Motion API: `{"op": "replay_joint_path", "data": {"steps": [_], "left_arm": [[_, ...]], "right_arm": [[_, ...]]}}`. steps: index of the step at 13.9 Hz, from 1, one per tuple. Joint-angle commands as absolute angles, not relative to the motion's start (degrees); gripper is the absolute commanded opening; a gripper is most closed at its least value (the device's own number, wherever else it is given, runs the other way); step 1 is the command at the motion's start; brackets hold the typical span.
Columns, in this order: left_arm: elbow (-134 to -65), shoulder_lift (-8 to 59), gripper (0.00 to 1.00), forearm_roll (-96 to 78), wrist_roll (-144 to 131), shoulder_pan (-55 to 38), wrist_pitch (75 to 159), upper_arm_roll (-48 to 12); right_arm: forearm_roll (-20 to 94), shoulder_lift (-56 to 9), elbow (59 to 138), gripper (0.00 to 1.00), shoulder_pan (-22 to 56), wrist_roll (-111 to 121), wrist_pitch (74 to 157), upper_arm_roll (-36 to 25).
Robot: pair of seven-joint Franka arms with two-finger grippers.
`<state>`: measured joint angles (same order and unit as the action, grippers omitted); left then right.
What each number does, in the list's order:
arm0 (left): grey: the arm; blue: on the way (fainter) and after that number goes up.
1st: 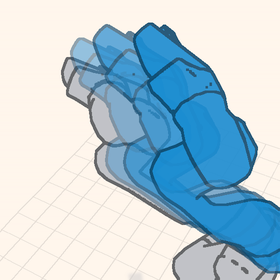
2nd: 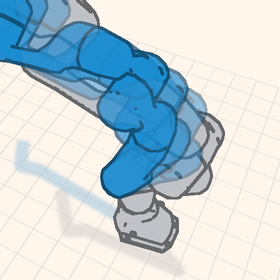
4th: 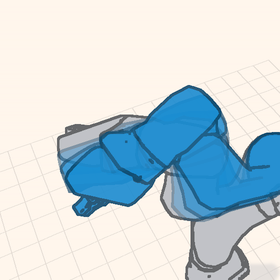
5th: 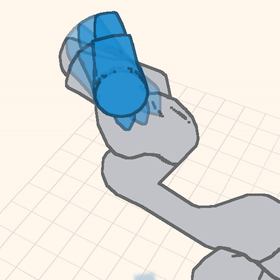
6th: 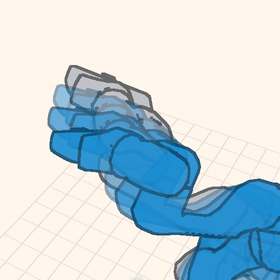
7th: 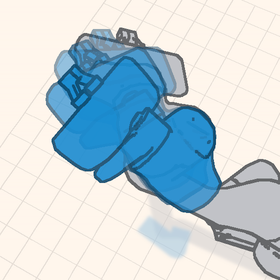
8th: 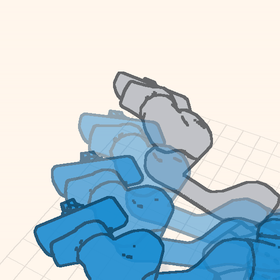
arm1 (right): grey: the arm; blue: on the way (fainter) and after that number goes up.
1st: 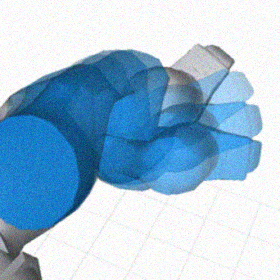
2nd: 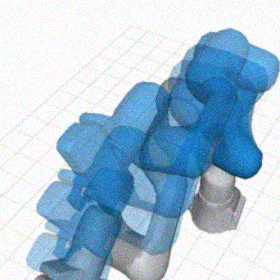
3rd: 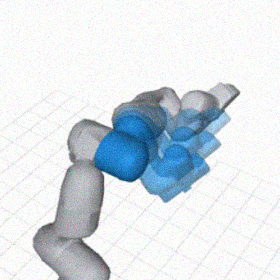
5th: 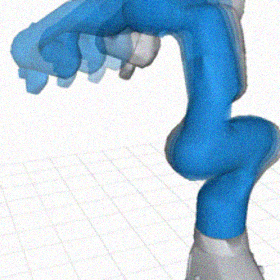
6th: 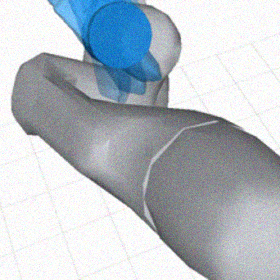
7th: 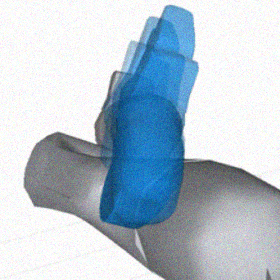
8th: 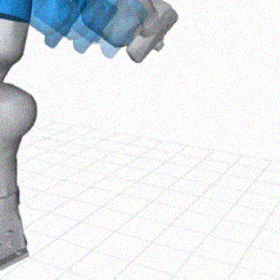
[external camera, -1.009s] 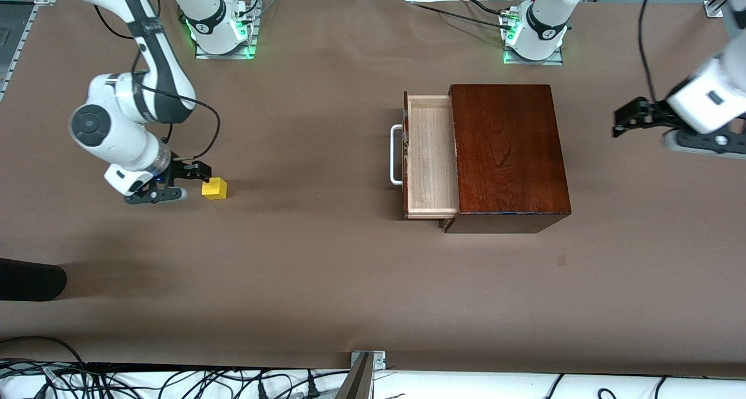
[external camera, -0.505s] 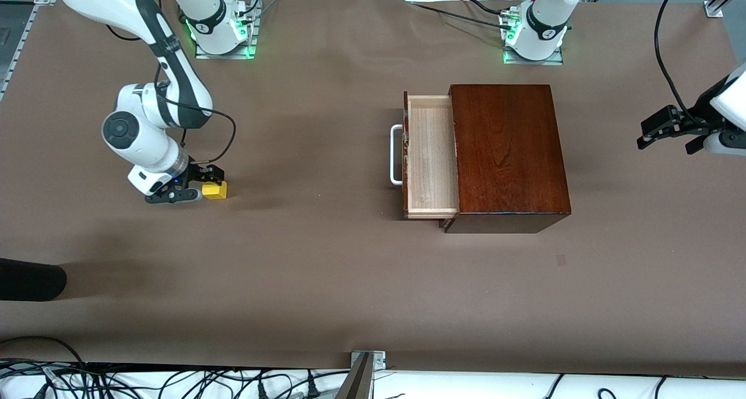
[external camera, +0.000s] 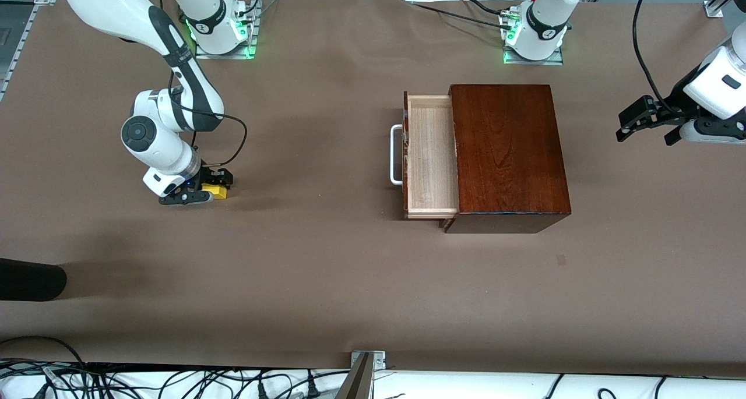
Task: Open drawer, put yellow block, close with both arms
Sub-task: 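Grasp the yellow cube with the right gripper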
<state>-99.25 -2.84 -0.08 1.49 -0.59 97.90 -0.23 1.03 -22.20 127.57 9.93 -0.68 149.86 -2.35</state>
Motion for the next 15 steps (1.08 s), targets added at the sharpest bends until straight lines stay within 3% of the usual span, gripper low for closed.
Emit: {"op": "replay_joint_path", "data": {"steps": [1,4,7,9,12,15], "left_arm": [[-100.2,-3.69,1.0,-0.26,3.08,0.09,98.53,-0.44],[-99.33,-3.17,1.0,-0.26,3.08,0.09,96.34,-0.44],[-92.06,1.64,1.0,-0.35,3.08,-1.23,89.68,-0.09],[-86.76,5.96,1.0,-0.45,3.34,-1.05,84.82,1.14],[-88.59,4.67,1.0,-0.87,3.43,-0.62,88.66,0.97],[-94.99,3.26,1.0,-1.14,3.34,-0.09,96.32,0.97]], "right_arm": [[1.93,-21.8,127.44,0.0,9.67,-0.18,150.21,-2.2],[1.58,-21.01,124.29,0.0,9.93,0.96,146.36,-1.85],[1.58,-19.95,115.43,0.0,9.93,2.8,132.49,0.69],[1.41,-19.6,110.15,0.0,9.93,6.75,127.81,3.85],[1.14,-19.6,101.98,0.0,10.02,10.71,121.93,10.61],[0.53,-20.04,93.54,0.0,12.64,12.48,118.31,18.08]]}}
